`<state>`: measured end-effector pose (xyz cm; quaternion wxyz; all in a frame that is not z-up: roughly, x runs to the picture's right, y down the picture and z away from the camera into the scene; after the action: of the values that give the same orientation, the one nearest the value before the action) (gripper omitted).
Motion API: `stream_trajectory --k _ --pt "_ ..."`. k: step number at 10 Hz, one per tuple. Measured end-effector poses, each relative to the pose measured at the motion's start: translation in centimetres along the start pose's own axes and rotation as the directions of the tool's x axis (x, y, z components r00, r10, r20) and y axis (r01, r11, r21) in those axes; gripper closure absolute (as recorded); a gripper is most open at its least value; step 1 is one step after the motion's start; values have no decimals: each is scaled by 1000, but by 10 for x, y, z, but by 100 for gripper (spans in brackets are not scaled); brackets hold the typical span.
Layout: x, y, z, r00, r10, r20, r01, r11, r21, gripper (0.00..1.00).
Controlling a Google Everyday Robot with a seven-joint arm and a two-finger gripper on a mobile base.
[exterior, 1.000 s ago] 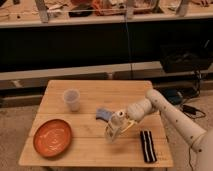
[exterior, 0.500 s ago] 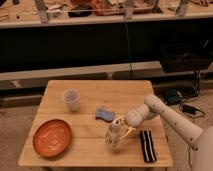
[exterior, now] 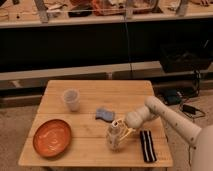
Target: Stand the bottle upright
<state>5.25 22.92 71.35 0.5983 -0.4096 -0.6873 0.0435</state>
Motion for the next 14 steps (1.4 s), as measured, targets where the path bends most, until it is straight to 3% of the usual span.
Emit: stream_trajectory --k 4,6,9,14 --pt "4 -1 0 1000 -2 -21 2 1000 11 36" --pt "6 -2 2 1000 -28 -5 28 999 19 22" --pt "7 -1 2 997 -71 21 71 997 40 20" --pt "7 -3 4 997 -74 21 74 997 25 20"
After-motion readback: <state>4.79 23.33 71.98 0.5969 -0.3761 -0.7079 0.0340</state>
